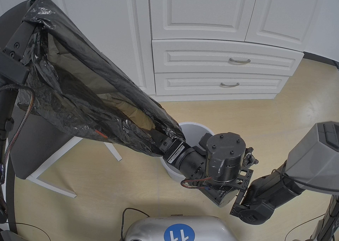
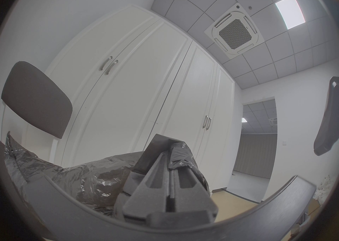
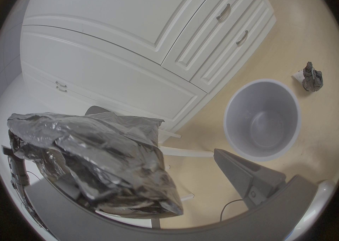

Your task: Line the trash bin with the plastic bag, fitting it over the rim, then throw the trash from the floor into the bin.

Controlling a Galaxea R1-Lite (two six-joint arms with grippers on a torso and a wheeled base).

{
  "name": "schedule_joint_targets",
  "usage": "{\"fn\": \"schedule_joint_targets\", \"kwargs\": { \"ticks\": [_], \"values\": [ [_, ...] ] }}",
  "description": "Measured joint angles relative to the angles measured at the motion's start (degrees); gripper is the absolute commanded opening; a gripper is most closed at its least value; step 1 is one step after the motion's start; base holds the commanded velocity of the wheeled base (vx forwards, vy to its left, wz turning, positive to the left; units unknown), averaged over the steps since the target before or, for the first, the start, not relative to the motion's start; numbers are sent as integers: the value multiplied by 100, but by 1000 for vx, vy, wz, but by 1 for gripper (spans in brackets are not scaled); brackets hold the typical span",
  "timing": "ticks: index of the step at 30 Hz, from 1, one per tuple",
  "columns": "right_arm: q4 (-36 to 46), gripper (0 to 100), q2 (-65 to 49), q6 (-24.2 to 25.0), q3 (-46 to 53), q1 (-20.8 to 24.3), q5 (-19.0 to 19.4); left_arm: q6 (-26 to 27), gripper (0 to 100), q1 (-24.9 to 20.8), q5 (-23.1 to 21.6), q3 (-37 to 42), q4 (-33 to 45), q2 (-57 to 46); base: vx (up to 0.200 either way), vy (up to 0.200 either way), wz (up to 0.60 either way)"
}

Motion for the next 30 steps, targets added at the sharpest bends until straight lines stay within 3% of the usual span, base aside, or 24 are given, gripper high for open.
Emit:
{"fn": "schedule_joint_targets", "kwargs": {
  "ticks": [19,30],
  "values": [
    [-16,100,317,-9,-119,-82,-73,11,0,0,-2,-6,0,-46,0,0,0],
    [-16,100,358,16,-63,-210,140,11,0,0,-22,-9,0,-83,0,0,0]
  ]
}}
